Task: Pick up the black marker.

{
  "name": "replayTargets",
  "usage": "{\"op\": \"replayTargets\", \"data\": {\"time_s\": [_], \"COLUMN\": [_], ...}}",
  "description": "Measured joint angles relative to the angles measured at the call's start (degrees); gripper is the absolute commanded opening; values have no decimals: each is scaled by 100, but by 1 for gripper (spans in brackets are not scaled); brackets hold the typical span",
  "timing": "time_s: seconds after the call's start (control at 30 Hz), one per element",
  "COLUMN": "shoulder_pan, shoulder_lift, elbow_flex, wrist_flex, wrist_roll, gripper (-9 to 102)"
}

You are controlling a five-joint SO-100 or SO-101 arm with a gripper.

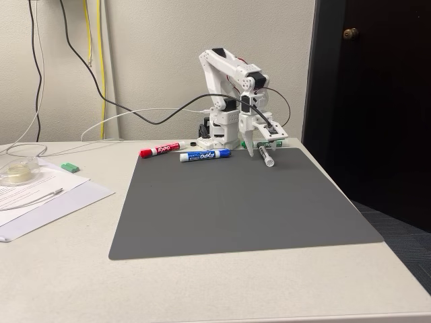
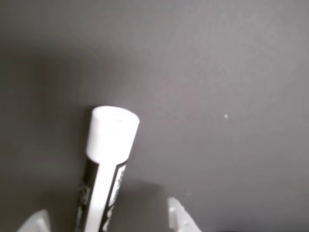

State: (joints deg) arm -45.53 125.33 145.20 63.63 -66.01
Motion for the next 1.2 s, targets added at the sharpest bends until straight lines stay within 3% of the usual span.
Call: {"op": "replayTargets", "data": {"time_s": [0.6, 1.0, 1.2], "shoulder_pan": [-53, -149, -149], "shoulder_lift": [-606, -598, -598], "elbow_flex": [0, 0, 0], "wrist_flex": [-422, -396, -404], "wrist_roll": [158, 158, 158], "gripper": [37, 18, 15]}}
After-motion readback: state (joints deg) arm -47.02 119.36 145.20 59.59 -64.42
